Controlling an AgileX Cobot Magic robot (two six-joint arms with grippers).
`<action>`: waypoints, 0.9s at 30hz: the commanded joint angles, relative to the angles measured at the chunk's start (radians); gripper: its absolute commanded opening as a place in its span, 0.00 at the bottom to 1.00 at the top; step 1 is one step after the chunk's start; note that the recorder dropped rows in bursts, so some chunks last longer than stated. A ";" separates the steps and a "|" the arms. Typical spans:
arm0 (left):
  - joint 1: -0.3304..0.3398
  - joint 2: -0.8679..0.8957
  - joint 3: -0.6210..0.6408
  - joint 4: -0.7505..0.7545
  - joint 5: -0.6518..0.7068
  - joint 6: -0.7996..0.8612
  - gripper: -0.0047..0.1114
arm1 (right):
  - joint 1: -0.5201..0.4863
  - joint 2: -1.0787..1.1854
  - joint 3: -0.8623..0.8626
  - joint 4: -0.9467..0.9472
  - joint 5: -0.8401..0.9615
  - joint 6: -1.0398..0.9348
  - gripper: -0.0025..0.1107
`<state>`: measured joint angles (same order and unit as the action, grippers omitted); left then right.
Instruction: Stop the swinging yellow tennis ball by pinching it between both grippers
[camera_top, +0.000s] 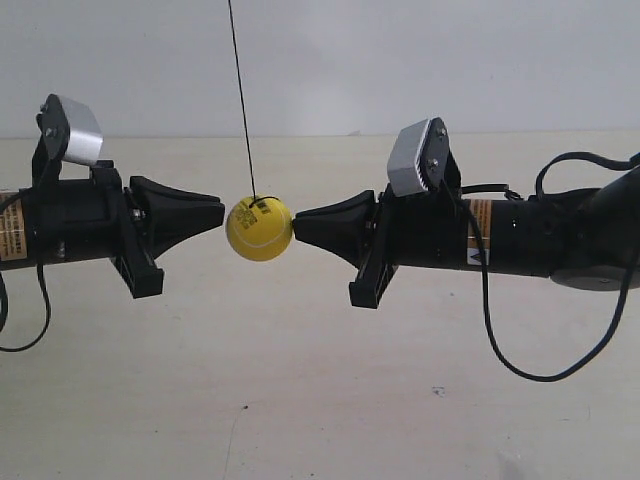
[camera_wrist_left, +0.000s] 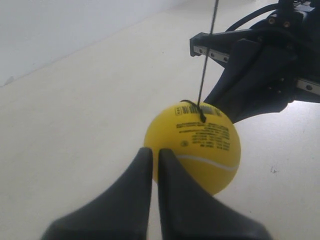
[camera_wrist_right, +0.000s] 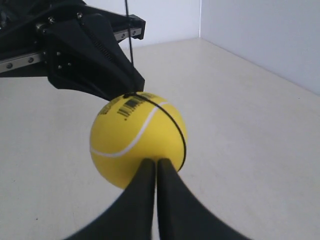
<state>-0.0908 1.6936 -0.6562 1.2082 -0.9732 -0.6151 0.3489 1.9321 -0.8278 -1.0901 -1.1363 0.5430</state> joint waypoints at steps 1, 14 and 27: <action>-0.003 0.006 0.005 0.007 -0.024 -0.008 0.08 | 0.004 -0.004 -0.003 0.003 -0.003 -0.003 0.02; -0.003 0.009 0.005 0.007 -0.031 -0.012 0.08 | 0.004 -0.004 -0.003 0.003 -0.003 -0.003 0.02; -0.003 0.048 0.005 0.007 -0.049 0.006 0.08 | 0.004 -0.004 -0.003 0.003 -0.003 -0.003 0.02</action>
<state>-0.0908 1.7405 -0.6562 1.2138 -1.0100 -0.6175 0.3489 1.9321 -0.8278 -1.0901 -1.1363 0.5430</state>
